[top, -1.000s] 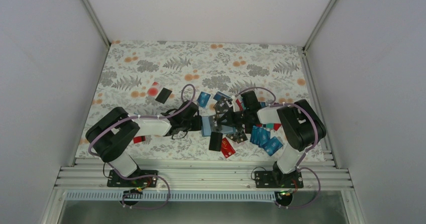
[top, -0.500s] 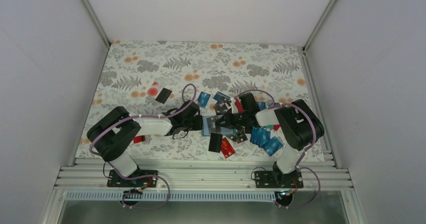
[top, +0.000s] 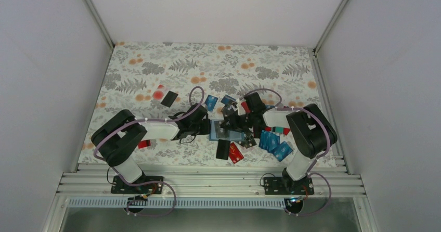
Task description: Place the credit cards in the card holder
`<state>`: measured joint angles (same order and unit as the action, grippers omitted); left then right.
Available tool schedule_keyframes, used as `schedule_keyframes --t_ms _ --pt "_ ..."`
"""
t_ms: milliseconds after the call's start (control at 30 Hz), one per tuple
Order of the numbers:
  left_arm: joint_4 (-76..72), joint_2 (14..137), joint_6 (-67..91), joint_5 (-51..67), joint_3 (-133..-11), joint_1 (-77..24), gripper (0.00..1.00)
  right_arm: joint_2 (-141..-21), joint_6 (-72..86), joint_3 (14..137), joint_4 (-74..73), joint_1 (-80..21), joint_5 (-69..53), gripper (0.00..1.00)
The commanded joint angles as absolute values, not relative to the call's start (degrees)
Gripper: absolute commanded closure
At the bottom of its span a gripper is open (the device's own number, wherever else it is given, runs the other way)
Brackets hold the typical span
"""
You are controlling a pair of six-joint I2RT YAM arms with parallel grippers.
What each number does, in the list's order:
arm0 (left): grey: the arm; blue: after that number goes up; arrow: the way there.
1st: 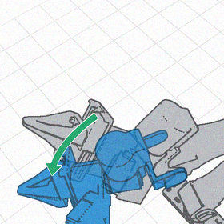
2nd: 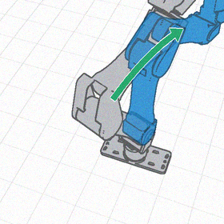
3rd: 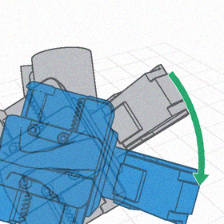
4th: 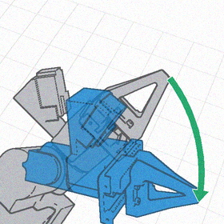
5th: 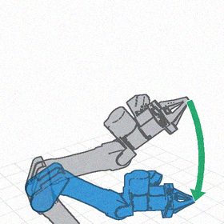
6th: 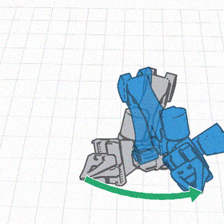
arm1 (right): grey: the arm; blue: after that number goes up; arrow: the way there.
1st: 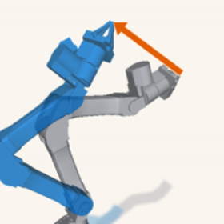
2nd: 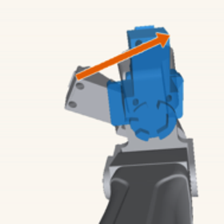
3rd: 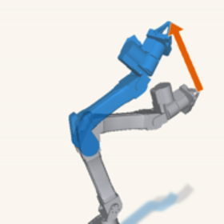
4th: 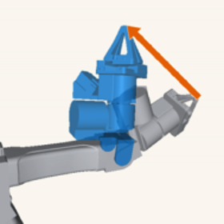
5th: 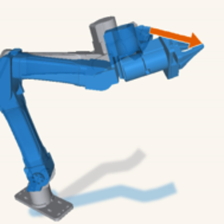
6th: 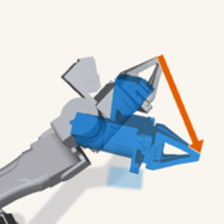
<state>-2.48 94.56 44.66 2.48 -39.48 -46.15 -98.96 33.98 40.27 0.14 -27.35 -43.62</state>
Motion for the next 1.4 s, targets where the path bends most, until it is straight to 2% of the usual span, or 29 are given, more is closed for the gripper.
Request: schedule_keyframes --t_ms 0,167,833,1100,1367 --pt "3.16 97.26 45.44 1.44 -38.32 -46.63 0.97 -96.91 29.39 42.59 -9.65 -27.64 -39.43 0.6" --pt "3.16 97.02 45.48 1.37 -38.18 -46.58 0.98 -97.04 28.89 42.86 -11.59 -28.3 -40.3 0.53" --pt "3.19 96.89 45.53 1.35 -38.16 -46.85 0.98 -97.75 31.99 46.09 -14.97 -34.35 -35.5 0.55" --pt "4.96 95.46 45.53 -0.04 -39.12 -47.68 0.98 -98.61 30.98 49.22 -18.97 -34.55 -34.37 0.47" --pt "6.69 95.37 46.22 -1.09 -40.19 -48.55 0.97 -99.77 30.54 51.92 -22.42 -35.55 -32.24 0.45"
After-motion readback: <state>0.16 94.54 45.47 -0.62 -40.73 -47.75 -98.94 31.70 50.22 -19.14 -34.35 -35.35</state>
